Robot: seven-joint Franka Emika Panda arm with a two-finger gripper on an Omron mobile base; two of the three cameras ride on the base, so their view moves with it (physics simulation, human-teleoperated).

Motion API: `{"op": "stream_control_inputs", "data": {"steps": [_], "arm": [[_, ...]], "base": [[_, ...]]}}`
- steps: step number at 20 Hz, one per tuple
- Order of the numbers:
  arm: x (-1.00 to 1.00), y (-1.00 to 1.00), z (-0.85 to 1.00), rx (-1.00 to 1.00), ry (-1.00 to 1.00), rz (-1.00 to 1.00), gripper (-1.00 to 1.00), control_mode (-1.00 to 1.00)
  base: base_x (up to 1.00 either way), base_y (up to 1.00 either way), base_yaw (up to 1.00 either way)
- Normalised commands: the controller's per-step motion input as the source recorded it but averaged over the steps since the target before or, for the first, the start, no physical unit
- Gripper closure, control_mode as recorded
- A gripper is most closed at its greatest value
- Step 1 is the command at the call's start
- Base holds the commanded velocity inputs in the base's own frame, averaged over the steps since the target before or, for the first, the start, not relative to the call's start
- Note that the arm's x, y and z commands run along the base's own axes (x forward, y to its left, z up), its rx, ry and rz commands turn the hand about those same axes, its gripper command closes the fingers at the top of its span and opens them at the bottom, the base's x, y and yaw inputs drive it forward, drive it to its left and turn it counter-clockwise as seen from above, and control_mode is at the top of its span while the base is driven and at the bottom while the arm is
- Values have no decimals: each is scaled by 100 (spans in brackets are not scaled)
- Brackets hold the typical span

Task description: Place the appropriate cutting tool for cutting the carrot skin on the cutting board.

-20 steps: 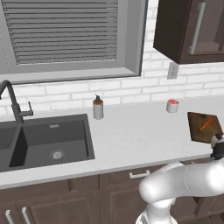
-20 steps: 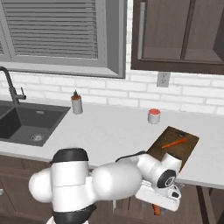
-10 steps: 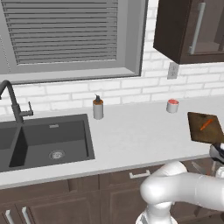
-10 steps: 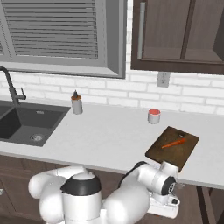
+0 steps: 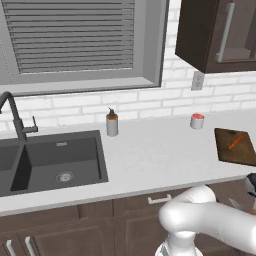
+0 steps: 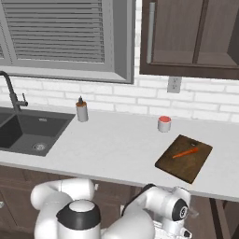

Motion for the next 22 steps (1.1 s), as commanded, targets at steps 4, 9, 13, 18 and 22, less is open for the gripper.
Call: {"op": "stream_control_inputs", "data": {"steps": [4, 9, 13, 18, 22], "arm": [[-90, -3, 40, 10, 5, 0, -100, -100], [7, -36, 93, 0, 2, -1, -100, -100], [68, -57, 67, 0, 2, 0, -100, -100], [51, -42, 3, 0, -13, -2, -100, -100], [57, -5, 0, 0, -2, -27, -100, -100]], "base": [[0, 0, 0], [0, 0, 0], [0, 0, 0], [0, 0, 0], [0, 0, 0]]}}
